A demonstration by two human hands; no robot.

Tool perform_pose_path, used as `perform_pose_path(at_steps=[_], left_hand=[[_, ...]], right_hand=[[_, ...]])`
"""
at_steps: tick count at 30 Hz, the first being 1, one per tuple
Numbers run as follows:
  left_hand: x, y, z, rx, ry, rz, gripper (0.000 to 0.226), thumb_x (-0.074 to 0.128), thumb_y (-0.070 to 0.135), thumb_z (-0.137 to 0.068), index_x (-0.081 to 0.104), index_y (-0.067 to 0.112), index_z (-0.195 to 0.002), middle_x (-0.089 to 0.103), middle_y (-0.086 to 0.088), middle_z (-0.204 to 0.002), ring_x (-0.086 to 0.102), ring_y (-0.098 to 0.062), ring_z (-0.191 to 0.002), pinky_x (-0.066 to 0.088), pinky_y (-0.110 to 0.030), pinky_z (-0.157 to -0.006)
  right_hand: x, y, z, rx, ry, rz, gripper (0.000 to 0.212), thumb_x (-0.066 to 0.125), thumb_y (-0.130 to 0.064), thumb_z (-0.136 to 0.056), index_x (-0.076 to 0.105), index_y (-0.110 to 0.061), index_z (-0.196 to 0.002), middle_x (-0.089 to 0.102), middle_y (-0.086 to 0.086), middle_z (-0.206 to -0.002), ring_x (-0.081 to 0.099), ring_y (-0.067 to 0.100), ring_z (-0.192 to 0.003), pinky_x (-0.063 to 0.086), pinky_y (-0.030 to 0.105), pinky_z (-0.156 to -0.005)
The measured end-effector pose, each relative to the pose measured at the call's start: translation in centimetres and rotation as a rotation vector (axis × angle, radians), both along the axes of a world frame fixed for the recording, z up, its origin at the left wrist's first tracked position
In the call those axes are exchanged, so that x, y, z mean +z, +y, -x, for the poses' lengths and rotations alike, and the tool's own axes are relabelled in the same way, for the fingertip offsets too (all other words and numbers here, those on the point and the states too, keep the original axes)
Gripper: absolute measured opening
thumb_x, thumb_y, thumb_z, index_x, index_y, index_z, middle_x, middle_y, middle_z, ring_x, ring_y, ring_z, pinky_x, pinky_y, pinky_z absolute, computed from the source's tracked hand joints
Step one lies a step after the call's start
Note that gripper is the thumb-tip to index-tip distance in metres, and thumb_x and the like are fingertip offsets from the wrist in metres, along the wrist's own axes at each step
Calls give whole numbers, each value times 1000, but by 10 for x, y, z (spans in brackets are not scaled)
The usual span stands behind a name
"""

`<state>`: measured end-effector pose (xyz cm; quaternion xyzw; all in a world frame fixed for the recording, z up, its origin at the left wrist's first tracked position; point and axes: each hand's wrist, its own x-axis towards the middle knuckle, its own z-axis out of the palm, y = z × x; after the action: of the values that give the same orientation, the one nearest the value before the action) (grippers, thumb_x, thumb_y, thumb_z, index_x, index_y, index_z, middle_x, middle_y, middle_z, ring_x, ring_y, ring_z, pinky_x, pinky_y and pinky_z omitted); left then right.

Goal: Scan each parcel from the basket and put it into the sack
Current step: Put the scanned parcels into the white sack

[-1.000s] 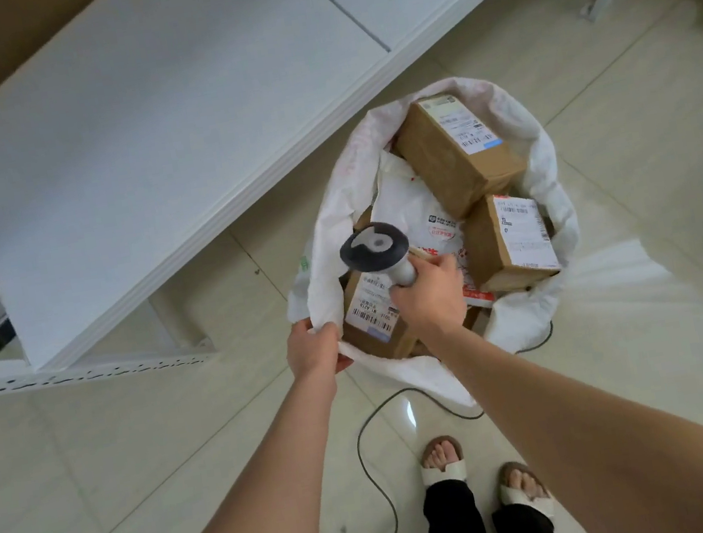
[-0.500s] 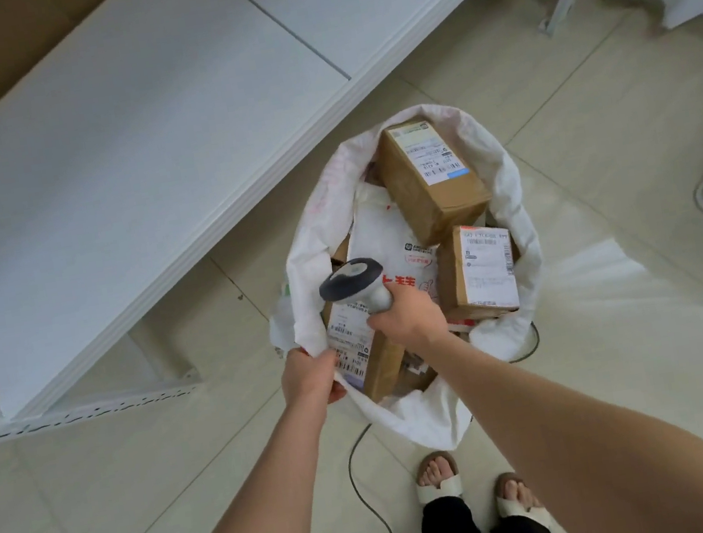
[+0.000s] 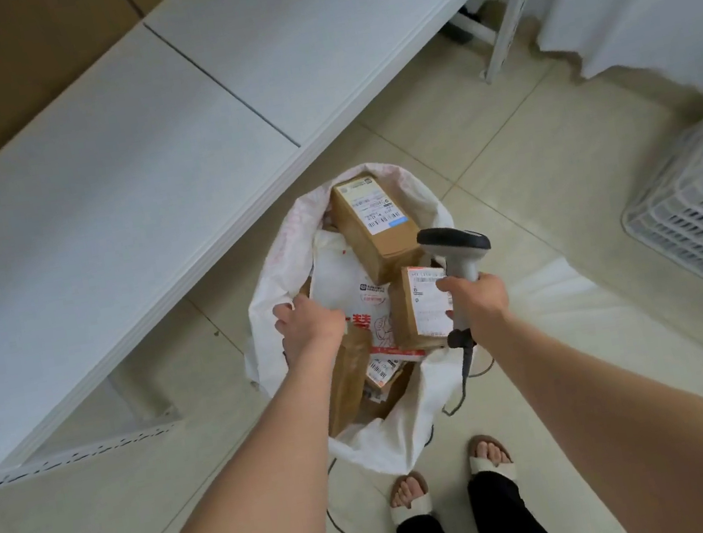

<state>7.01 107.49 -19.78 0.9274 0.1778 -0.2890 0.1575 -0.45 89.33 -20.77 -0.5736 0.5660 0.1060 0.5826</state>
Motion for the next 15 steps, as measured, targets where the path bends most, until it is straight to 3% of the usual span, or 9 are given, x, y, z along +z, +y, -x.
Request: perform_pose_path(at_steps=[3, 6, 9, 12, 13, 15], left_hand=[[-8, -17, -12, -19, -6, -24, 45, 57, 24, -90, 46, 10, -131, 30, -13, -137, 37, -30, -124, 45, -46, -97], [-23, -19, -32, -16, -24, -81, 50, 56, 24, -89, 43, 12, -135, 28, -14, -142, 34, -31, -129, 40, -44, -102], [-41, -7, -52, 74, -55, -174, 72, 63, 30, -87, 25, 16, -147, 22, -20, -149, 24, -34, -138, 29, -46, -108], [-62, 14, -67, 178, -13, -209, 93, 70, 37, -83, 11, 12, -151, 24, -23, -151, 27, -38, -138, 29, -50, -110], [-71, 22, -69, 197, 13, -212, 91, 69, 36, -83, 14, 10, -151, 30, -22, -149, 33, -40, -135, 33, -51, -108], [-89, 38, -68, 194, 36, -223, 66, 61, 25, -82, 36, 6, -141, 47, -19, -138, 50, -41, -120, 45, -52, -97]], right_hand=[[-13, -17, 1, 11, 34, -21, 32, 70, -19, -85, 57, -5, -111, 57, 8, -82, 59, 29, -76, 56, 40, -72], [-31, -29, -2, -9, 33, -73, 33, 72, -23, -84, 56, -6, -107, 57, 8, -78, 58, 23, -68, 52, 34, -64], [-57, -39, -6, -22, 6, -167, 37, 72, -22, -82, 57, -4, -111, 63, 10, -85, 62, 24, -73, 55, 36, -69], [-81, -41, -7, -6, 5, -230, 34, 71, -20, -84, 56, -5, -111, 64, 12, -95, 62, 26, -83, 54, 34, -70], [-89, -40, -7, 5, 8, -236, 31, 70, -19, -85, 56, -6, -110, 64, 11, -95, 62, 26, -85, 55, 34, -71], [-100, -37, -5, 25, 29, -219, 28, 69, -17, -86, 55, -6, -109, 62, 10, -96, 62, 28, -91, 55, 38, -79]])
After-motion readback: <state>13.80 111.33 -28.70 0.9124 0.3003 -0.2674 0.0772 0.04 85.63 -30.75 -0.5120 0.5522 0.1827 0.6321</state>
